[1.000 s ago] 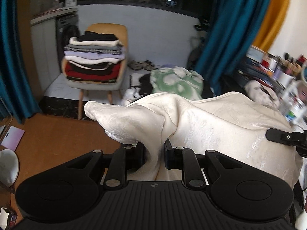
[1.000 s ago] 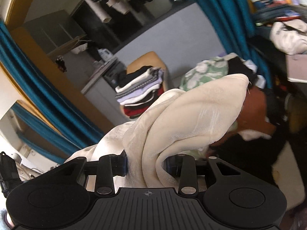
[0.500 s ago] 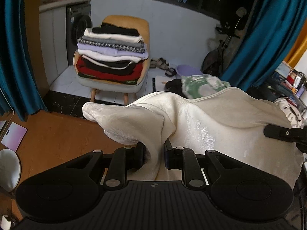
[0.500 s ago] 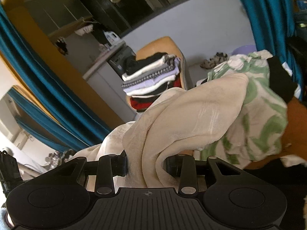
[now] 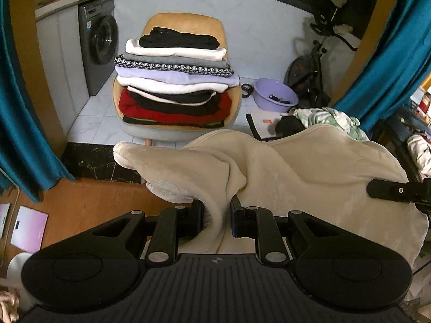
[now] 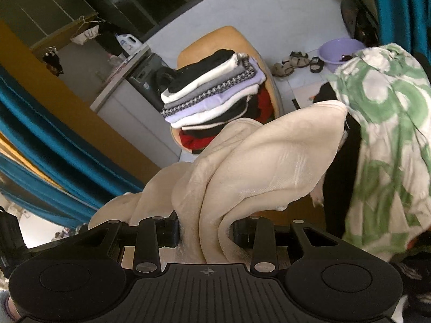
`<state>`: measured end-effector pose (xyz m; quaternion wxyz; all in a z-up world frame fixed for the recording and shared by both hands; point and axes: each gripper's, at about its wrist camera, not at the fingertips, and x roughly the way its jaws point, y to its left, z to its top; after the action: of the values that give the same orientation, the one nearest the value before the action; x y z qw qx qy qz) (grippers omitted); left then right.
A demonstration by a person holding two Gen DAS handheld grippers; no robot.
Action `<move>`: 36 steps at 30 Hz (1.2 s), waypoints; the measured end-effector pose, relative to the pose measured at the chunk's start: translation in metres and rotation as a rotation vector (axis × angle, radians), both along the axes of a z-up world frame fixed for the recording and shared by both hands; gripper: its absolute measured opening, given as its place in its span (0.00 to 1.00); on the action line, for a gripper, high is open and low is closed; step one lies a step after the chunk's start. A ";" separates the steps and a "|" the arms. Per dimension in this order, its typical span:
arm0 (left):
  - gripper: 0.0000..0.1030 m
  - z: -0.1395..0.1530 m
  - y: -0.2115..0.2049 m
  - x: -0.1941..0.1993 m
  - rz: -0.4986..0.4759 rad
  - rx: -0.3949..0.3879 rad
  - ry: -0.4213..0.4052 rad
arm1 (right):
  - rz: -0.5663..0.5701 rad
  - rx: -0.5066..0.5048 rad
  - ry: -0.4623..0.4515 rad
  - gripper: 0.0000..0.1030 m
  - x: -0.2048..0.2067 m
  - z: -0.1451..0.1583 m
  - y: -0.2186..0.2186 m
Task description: Fold clothes
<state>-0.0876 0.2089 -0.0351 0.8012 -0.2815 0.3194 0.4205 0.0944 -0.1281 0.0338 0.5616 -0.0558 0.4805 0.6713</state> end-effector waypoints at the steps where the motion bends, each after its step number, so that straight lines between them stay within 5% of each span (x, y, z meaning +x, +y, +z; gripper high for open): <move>1: 0.19 -0.001 0.010 -0.001 -0.006 -0.002 -0.005 | -0.009 0.001 -0.002 0.30 -0.003 -0.002 0.009; 14: 0.19 -0.013 0.167 0.068 -0.089 -0.009 -0.011 | -0.092 0.019 0.016 0.30 0.040 -0.025 0.162; 24: 0.19 0.016 0.311 0.141 -0.013 0.023 -0.050 | 0.011 0.082 -0.011 0.30 0.092 0.007 0.362; 36: 0.19 0.069 0.513 0.137 0.048 0.179 -0.072 | 0.091 0.160 0.042 0.30 0.052 0.054 0.609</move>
<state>0.0495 0.7217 0.0340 0.8237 -0.2311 0.2448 0.4562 0.1463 0.4807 0.0879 0.5230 -0.0186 0.4340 0.7333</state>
